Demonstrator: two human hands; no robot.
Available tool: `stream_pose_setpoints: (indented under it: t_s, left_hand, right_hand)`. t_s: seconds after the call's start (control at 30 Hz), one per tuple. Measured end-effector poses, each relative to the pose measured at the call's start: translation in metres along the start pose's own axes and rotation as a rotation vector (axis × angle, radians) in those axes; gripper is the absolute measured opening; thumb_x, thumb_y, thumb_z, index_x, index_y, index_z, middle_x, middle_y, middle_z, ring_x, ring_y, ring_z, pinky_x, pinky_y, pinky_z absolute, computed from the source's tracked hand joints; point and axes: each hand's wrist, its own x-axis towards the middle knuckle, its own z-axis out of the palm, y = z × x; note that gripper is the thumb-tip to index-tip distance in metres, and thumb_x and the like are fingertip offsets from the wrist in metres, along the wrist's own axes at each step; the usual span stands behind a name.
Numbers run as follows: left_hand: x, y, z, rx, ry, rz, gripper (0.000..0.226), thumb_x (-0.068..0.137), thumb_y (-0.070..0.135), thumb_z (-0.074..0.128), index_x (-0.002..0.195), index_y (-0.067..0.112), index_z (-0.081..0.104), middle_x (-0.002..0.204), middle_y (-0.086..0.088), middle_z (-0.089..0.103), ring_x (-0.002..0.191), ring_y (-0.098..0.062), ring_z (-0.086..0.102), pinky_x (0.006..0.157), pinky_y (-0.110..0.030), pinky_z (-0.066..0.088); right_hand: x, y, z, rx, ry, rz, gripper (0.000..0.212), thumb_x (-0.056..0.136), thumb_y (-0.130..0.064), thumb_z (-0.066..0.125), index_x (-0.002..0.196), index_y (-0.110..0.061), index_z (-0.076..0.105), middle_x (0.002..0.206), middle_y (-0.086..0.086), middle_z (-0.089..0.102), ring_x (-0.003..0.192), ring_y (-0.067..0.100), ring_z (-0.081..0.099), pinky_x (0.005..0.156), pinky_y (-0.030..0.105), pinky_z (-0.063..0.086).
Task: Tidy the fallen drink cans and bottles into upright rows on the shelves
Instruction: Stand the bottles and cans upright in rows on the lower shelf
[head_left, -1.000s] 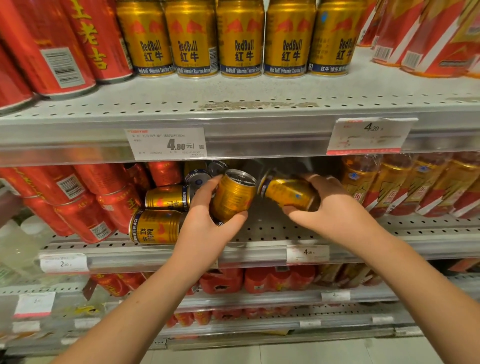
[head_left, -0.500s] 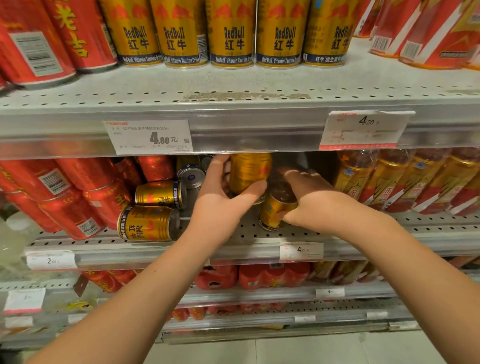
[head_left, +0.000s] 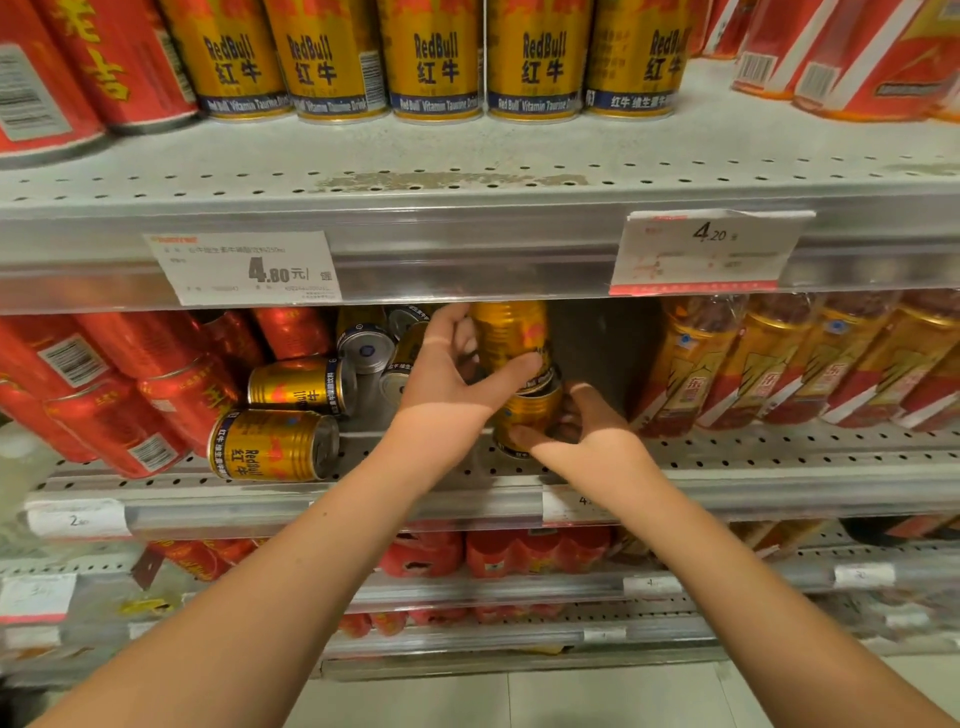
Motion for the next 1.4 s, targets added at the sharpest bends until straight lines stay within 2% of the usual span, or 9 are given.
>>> stream_pose_setpoints:
  t_s: [0.27,0.53,0.77,0.9,0.97,1.03,1.17,1.27,1.4]
  left_hand:
    - [0.007,-0.006,0.008,0.150,-0.058,0.031,0.064,0.082,0.027,0.084,0.138,0.028,0.052,0.121,0.016,0.068,0.114,0.001,0.062,0.105,-0.034,0.051]
    - [-0.006,-0.017,-0.004,0.206,-0.008,-0.031,0.071,0.087,0.018,0.079,0.146,0.026,0.042,0.129,0.007,0.059,0.123,-0.004,0.057,0.112,-0.032,0.045]
    - [-0.050,-0.015,-0.092,0.678,0.111,0.091,0.051,0.091,0.044,0.069,0.137,0.039,0.051,0.129,0.022,0.061,0.121,0.007,0.056,0.102,-0.023,0.045]
    - [-0.066,-0.015,-0.150,0.925,0.123,0.132,0.044,0.093,0.043,0.063,0.134,0.030,0.058,0.123,0.015,0.063,0.115,-0.007,0.060,0.093,-0.027,0.046]
    - [-0.072,-0.018,-0.172,0.995,0.092,0.150,0.045,0.093,0.044,0.061,0.135,0.027,0.058,0.125,0.013,0.062,0.111,-0.002,0.055,0.091,-0.017,0.040]
    - [-0.075,-0.021,-0.188,1.012,0.049,0.169,0.047,0.093,0.047,0.060,0.135,0.025,0.059,0.123,0.012,0.062,0.102,0.008,0.048,0.088,-0.005,0.034]
    - [-0.073,-0.024,-0.210,1.091,-0.070,0.190,0.056,0.093,0.058,0.053,0.139,0.025,0.056,0.115,0.010,0.066,0.091,-0.004,0.053,0.078,-0.024,0.043]
    - [-0.071,-0.024,-0.220,1.180,-0.190,0.225,0.063,0.094,0.058,0.053,0.148,0.026,0.046,0.114,0.001,0.066,0.104,-0.021,0.062,0.086,-0.036,0.051]
    - [-0.071,-0.022,-0.222,1.285,-0.261,0.305,0.060,0.095,0.047,0.060,0.148,0.020,0.047,0.124,-0.009,0.063,0.110,-0.031,0.059,0.087,-0.040,0.050]
  right_hand:
    - [0.007,0.004,-0.001,-0.007,0.030,-0.024,0.060,0.075,-0.055,0.078,0.123,-0.030,0.053,0.119,-0.003,0.065,0.108,0.015,0.064,0.095,0.041,0.055]
    - [0.023,-0.001,-0.005,-0.209,0.074,-0.003,0.077,0.077,-0.070,0.067,0.141,-0.034,0.045,0.128,0.000,0.063,0.116,0.021,0.062,0.095,0.044,0.054]
    - [0.013,-0.012,-0.016,-0.356,0.136,0.006,0.081,0.083,-0.062,0.068,0.148,-0.025,0.039,0.137,0.007,0.056,0.124,0.029,0.056,0.099,0.045,0.051]
    - [-0.048,-0.019,0.007,-0.380,0.331,-0.154,0.056,0.083,-0.064,0.061,0.125,-0.030,0.052,0.108,-0.002,0.059,0.100,0.022,0.060,0.076,0.040,0.058]
    - [-0.065,-0.026,0.028,-0.407,0.277,-0.206,0.040,0.084,-0.067,0.054,0.102,-0.031,0.053,0.087,-0.011,0.050,0.084,0.012,0.054,0.065,0.029,0.049]
    - [-0.066,-0.037,0.051,-0.396,0.231,-0.241,0.036,0.087,-0.063,0.053,0.104,-0.032,0.054,0.084,-0.014,0.044,0.082,0.008,0.049,0.065,0.025,0.041]
    - [-0.046,-0.062,0.097,-0.343,0.236,-0.216,0.047,0.090,-0.056,0.057,0.129,-0.031,0.051,0.106,-0.002,0.057,0.097,0.019,0.060,0.078,0.036,0.054]
    - [-0.028,-0.078,0.132,-0.316,0.318,-0.157,0.066,0.090,-0.053,0.062,0.146,-0.032,0.035,0.140,0.007,0.045,0.120,0.029,0.055,0.093,0.038,0.051]
    - [-0.002,-0.093,0.152,-0.251,0.423,0.022,0.072,0.092,-0.050,0.062,0.152,-0.024,0.032,0.139,0.016,0.044,0.122,0.038,0.053,0.097,0.041,0.046]
